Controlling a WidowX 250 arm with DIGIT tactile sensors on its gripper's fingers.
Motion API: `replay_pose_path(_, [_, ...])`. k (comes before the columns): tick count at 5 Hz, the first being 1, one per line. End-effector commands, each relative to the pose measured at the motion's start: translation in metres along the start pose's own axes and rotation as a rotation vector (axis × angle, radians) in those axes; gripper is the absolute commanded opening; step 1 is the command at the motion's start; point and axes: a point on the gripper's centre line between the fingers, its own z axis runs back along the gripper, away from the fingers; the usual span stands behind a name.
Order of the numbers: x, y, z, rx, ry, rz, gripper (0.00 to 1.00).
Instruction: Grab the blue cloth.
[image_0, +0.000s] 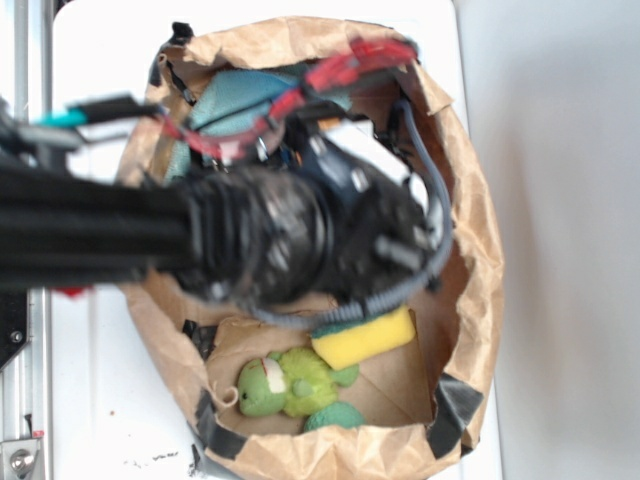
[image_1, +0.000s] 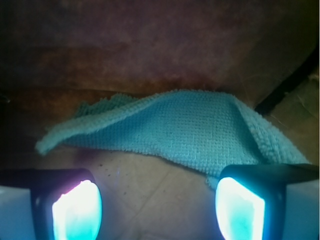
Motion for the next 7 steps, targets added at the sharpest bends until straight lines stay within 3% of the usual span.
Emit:
replay_pose_path(1, [0.026, 0.014, -0.004, -0.078, 0.024, 0.088, 1.00])
replay_pose_path(4, [0.007, 0.010, -0.018, -0.073, -0.081, 0.136, 1.00])
replay_pose_path(5, [-0.008, 0.000, -0.024, -0.054, -0.159, 0.162, 1.00])
replay_pose_path(6, [-0.010, -0.003, -0.024, -0.046, -0.158, 0.164, 0.00])
replay_pose_path(7, [-0.007, -0.001, -0.023, -0.053, -0.148, 0.159, 0.00])
